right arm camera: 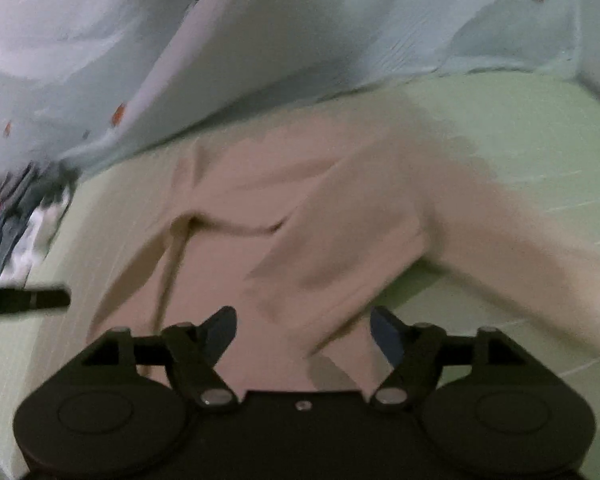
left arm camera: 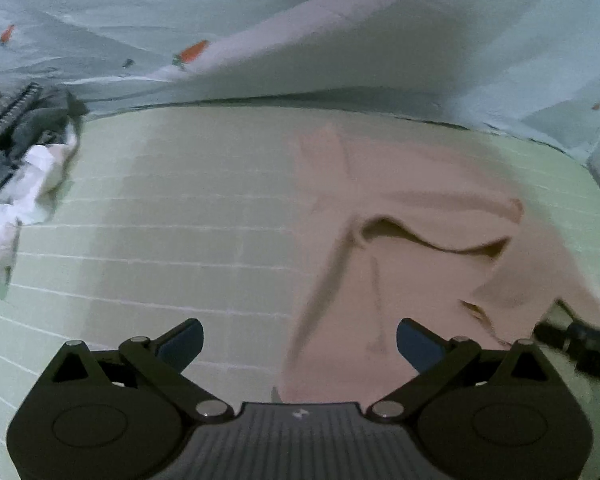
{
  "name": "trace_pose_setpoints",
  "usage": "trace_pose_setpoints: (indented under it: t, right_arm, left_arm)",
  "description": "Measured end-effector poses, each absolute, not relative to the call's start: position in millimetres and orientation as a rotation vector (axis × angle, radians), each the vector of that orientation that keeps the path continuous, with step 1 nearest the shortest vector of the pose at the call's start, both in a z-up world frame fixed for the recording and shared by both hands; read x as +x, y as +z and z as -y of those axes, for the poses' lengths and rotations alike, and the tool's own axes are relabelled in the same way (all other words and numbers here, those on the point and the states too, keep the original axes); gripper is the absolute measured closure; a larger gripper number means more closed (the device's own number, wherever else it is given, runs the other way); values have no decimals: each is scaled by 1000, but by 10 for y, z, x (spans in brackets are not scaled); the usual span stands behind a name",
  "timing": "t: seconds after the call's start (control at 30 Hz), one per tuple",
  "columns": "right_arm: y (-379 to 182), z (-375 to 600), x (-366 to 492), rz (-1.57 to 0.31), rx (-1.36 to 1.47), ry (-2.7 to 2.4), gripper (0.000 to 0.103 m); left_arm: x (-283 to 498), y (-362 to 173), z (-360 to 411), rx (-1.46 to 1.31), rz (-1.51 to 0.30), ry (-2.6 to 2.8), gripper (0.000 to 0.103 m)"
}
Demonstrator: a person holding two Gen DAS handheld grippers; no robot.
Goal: Fold clothes
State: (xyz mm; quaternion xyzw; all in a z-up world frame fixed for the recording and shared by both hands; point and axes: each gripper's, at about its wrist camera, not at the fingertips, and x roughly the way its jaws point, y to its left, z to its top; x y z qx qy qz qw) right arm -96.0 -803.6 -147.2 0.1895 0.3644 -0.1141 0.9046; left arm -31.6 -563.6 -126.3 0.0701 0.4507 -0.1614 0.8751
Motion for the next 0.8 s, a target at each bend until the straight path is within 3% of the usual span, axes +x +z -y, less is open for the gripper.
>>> trace_pose_setpoints:
  t: [0.03,0.43,0.67,0.73,0.8]
  right_arm:
    - [-1448,8118,-1016,-743,376,-273,3]
    - [-1754,9117,-1241,-782,307,-550,2]
    - [-1940,9129,-1190,-719,222,-576,0]
    - [-1972,9134,-1224,-711,234,-588,0]
    - [-1972,9122,-1253,-695,229,-592,0]
  left_arm:
    - [-349,-1278,5711,150,-943,-347,1]
    - [-447,-1460,6806,225,-920,-572,1]
    - [-266,-1607,7173,307,-953,-678,2]
    - [-187,-1676,7215,304,-974,-688,4]
    - [-105,-1742,7226,280,-1008,-703,14]
